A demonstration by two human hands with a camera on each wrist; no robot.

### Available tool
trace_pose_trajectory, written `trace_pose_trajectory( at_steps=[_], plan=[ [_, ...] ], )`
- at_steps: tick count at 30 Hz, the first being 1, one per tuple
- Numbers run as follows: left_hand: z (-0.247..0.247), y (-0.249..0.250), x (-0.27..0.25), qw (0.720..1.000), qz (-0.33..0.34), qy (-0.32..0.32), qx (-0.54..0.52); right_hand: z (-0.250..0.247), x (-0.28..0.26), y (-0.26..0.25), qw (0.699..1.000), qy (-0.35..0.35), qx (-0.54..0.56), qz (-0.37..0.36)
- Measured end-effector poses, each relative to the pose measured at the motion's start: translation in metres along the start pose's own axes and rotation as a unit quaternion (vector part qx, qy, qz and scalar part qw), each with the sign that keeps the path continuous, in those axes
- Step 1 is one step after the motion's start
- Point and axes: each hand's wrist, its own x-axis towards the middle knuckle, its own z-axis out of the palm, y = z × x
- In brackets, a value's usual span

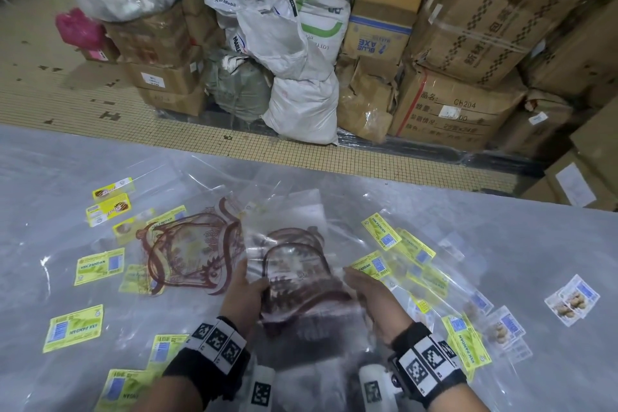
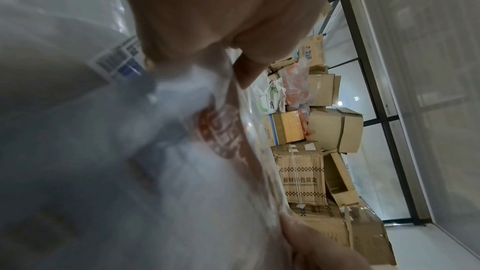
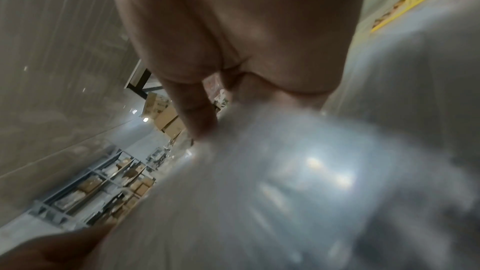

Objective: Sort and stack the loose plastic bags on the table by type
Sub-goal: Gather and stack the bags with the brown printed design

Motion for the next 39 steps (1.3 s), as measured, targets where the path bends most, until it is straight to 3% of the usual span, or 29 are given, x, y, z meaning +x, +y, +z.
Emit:
trace_pose_trajectory(
  at_steps=[4, 8, 11, 16, 19, 22, 24, 29, 32, 36, 39],
  plan=[
    [0.003, -0.005, -0.003, 0.997, -0.04, -0.014, -0.062, -0.001, 0.0, 0.004, 0.999, 0.003, -0.034, -0.002],
    [-0.002, 0.007, -0.002, 0.979, -0.099, -0.083, -0.158, -0.005, 0.003, 0.002, 0.998, -0.052, 0.02, 0.043],
    [-0.017, 0.022, 0.01, 0.973, -0.147, -0.108, -0.143, -0.013, 0.009, 0.004, 0.996, -0.069, -0.015, 0.053],
    [-0.049, 0.032, 0.055, 0.985, -0.153, -0.028, -0.07, -0.022, 0.013, 0.004, 0.981, -0.107, -0.155, 0.047],
    [-0.06, 0.031, 0.071, 0.99, -0.141, 0.01, -0.01, -0.02, 0.008, -0.009, 0.964, -0.095, -0.248, 0.011],
    [-0.058, 0.028, 0.073, 0.994, -0.088, 0.047, 0.054, -0.017, 0.002, -0.022, 0.934, -0.079, -0.347, -0.006],
    [-0.06, 0.021, 0.076, 0.994, -0.082, 0.066, 0.037, -0.02, 0.003, -0.023, 0.925, -0.069, -0.373, 0.007],
    [-0.069, 0.011, 0.079, 0.994, -0.068, 0.08, -0.03, -0.035, 0.005, -0.024, 0.938, -0.045, -0.34, 0.045],
    [-0.072, 0.005, 0.078, 0.995, -0.044, 0.082, -0.038, -0.043, 0.007, -0.02, 0.978, -0.033, -0.194, 0.07],
    [-0.08, -0.002, 0.067, 0.995, -0.049, 0.074, -0.042, -0.036, 0.01, -0.012, 0.998, 0.064, -0.024, -0.013],
    [-0.084, 0.0, 0.057, 0.997, -0.055, 0.023, -0.056, -0.033, 0.015, -0.005, 0.985, 0.16, -0.031, -0.052]
  ],
)
